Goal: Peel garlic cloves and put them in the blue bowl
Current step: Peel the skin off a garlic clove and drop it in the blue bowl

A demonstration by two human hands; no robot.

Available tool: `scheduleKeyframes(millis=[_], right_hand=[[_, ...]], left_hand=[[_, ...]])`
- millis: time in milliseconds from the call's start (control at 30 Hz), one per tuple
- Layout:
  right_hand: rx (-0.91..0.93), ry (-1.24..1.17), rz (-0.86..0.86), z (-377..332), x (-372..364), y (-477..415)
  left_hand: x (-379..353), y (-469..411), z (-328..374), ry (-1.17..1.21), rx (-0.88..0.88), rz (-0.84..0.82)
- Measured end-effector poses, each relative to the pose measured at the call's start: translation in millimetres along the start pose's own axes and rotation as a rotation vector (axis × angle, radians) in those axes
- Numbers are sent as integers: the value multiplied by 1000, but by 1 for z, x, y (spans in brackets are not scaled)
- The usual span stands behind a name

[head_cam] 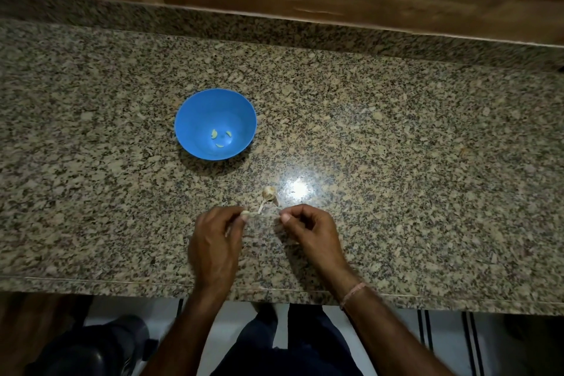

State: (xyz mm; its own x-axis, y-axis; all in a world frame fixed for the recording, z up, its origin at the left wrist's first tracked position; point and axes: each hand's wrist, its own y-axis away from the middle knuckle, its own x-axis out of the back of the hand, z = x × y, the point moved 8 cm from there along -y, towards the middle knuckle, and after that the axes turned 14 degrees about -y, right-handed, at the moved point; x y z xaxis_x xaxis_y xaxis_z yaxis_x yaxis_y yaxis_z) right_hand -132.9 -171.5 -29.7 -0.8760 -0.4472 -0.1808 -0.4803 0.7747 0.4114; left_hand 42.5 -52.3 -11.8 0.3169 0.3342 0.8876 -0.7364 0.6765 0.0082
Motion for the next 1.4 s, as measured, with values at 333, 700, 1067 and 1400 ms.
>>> scheduleKeyframes(millis=[333, 700, 1067, 1400], right_hand=[[103, 110, 164, -5, 57, 8], [269, 410, 76, -11, 74, 3], [321, 510, -118, -19, 77, -13], [581, 841, -325, -25, 18, -35]], left_hand=[[-24, 38, 23, 128, -87, -149], [-71, 22, 86, 80, -198, -145], [-73, 17, 97, -64, -149, -16], [-47, 44, 71, 138, 137, 52]])
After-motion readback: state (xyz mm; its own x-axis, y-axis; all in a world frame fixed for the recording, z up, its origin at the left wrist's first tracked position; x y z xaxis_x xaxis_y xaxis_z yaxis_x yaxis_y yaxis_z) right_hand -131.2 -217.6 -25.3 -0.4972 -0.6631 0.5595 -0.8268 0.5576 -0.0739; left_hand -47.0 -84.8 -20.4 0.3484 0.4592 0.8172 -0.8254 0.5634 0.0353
